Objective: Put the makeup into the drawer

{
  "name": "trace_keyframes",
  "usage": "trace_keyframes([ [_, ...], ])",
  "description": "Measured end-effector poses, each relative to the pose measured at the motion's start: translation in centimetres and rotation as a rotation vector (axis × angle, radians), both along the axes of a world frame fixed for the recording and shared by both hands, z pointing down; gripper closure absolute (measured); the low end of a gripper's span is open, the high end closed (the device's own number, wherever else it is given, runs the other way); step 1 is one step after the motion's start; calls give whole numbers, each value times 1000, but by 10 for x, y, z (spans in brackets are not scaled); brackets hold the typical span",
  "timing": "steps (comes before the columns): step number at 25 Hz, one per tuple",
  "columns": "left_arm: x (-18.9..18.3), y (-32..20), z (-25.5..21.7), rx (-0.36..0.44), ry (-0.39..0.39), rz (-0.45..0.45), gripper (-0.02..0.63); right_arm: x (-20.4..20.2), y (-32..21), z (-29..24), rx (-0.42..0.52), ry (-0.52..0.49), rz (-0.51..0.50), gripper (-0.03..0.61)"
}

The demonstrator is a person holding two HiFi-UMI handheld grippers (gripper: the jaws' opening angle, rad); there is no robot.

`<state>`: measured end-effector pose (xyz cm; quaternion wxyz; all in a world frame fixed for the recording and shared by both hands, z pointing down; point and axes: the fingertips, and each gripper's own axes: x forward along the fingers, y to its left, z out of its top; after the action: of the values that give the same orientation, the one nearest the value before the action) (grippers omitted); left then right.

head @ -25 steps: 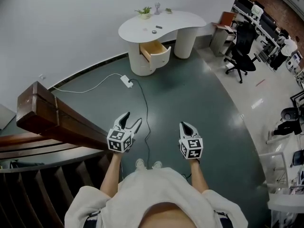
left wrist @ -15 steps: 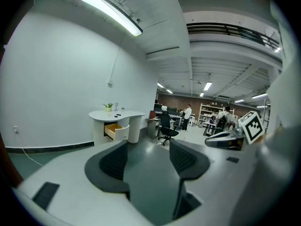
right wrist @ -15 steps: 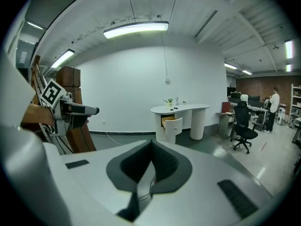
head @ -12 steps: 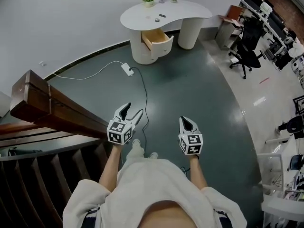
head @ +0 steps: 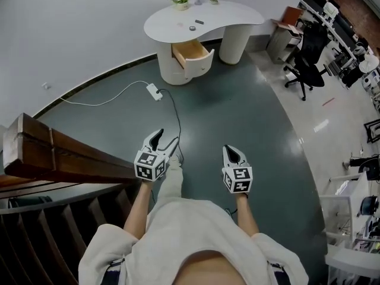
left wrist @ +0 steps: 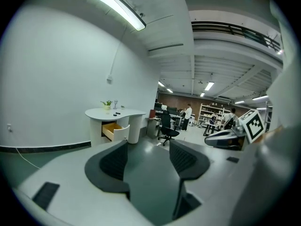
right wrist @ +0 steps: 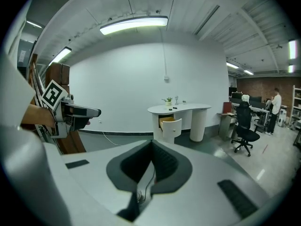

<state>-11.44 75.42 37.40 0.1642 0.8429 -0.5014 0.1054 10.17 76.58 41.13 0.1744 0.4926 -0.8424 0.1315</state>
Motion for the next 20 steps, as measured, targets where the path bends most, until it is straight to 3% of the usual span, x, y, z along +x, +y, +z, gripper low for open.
trace_keyframes([
  [7, -22, -107, -3, 2, 24, 30, 357, -23, -99, -8, -3, 23, 20, 581],
  [20, -95, -293, -13, 4, 34, 91, 357, -89, -273, -25, 8, 44, 89, 581],
])
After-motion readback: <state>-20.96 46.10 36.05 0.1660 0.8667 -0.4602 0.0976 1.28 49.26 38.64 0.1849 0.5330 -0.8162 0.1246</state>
